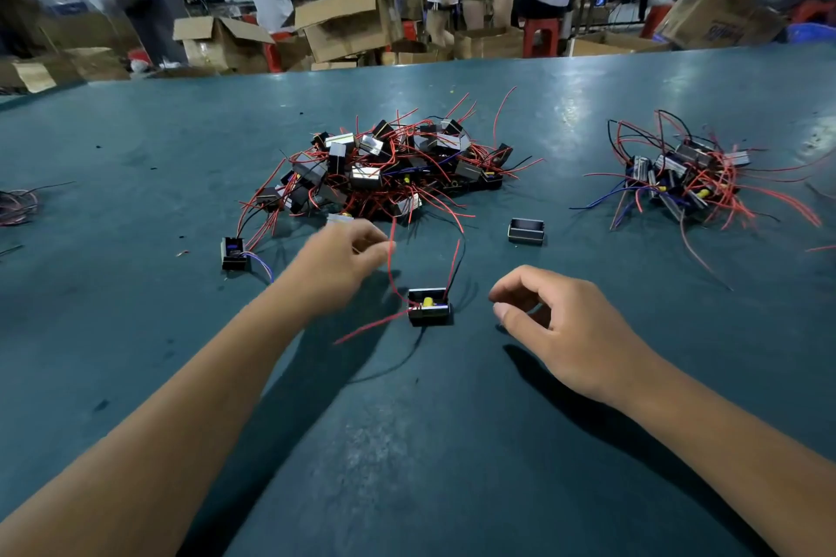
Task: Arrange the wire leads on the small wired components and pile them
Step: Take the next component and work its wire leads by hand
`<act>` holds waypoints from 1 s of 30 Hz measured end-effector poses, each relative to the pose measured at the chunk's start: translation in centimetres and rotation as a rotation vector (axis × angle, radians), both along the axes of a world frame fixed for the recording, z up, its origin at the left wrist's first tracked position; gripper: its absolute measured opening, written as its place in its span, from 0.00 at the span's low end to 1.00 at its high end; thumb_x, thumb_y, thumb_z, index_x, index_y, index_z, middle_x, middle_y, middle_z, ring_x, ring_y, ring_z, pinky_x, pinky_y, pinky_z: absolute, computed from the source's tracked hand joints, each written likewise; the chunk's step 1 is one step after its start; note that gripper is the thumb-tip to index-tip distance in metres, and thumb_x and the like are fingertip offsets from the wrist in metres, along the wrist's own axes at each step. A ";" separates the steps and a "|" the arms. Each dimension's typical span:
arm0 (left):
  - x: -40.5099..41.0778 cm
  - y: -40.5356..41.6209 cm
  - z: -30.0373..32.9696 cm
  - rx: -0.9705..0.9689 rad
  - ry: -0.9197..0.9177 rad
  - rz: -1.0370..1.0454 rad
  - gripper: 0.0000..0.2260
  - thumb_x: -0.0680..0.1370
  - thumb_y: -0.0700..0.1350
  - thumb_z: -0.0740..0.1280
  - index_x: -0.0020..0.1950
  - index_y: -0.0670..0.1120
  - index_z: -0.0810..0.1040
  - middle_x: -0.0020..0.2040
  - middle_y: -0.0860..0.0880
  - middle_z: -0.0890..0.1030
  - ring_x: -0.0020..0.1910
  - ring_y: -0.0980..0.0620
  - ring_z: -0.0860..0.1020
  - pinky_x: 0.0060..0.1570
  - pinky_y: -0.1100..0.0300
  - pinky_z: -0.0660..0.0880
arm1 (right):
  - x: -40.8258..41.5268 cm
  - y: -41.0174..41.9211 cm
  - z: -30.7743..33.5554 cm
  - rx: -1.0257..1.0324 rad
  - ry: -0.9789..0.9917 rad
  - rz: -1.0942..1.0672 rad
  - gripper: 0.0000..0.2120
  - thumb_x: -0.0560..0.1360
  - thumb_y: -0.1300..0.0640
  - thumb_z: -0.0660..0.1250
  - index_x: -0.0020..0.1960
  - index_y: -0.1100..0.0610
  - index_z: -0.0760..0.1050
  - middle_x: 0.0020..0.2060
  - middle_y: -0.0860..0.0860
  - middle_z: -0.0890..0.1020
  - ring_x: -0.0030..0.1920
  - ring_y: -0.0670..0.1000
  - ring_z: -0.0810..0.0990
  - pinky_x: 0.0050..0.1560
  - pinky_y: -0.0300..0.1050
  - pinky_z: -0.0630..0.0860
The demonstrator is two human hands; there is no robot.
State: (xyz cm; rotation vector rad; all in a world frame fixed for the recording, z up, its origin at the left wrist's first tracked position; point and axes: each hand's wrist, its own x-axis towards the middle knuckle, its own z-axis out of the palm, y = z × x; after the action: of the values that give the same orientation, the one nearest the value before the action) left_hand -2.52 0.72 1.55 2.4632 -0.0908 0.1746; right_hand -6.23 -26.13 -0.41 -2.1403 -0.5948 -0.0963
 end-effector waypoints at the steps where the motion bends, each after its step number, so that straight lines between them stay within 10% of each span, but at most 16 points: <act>1: 0.7 0.7 0.4 0.080 -0.039 0.056 0.06 0.81 0.47 0.68 0.51 0.45 0.81 0.40 0.53 0.79 0.37 0.58 0.75 0.37 0.63 0.70 | 0.0 0.0 -0.1 -0.007 -0.004 0.001 0.03 0.78 0.57 0.68 0.47 0.50 0.79 0.41 0.37 0.81 0.42 0.41 0.80 0.42 0.27 0.71; 8: 4.8 4.0 4.7 0.515 -0.633 0.285 0.07 0.78 0.41 0.67 0.53 0.41 0.79 0.50 0.39 0.80 0.51 0.38 0.76 0.52 0.46 0.71 | 0.2 0.1 -0.3 -0.023 -0.016 0.017 0.02 0.77 0.57 0.68 0.47 0.51 0.79 0.38 0.41 0.82 0.42 0.42 0.80 0.42 0.30 0.72; 14: 9.2 6.5 6.3 0.769 -0.043 0.358 0.16 0.79 0.54 0.66 0.64 0.49 0.77 0.60 0.42 0.81 0.61 0.40 0.77 0.60 0.47 0.66 | 0.3 0.1 -0.6 -0.033 0.011 0.010 0.02 0.77 0.55 0.69 0.47 0.49 0.78 0.39 0.42 0.82 0.39 0.44 0.79 0.40 0.33 0.74; 30: 8.4 4.8 8.0 0.649 -0.199 0.170 0.21 0.74 0.55 0.75 0.59 0.44 0.75 0.54 0.44 0.82 0.54 0.41 0.79 0.60 0.47 0.71 | 0.5 0.1 -0.7 -0.047 0.000 0.020 0.02 0.77 0.55 0.69 0.46 0.49 0.78 0.41 0.40 0.81 0.36 0.44 0.77 0.38 0.33 0.73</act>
State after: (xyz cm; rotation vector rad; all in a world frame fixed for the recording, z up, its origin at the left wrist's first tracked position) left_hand 5.83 5.51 9.56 3.0936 -0.0235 0.5371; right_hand -5.74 -26.00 -1.13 -2.1787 -0.6244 -0.0718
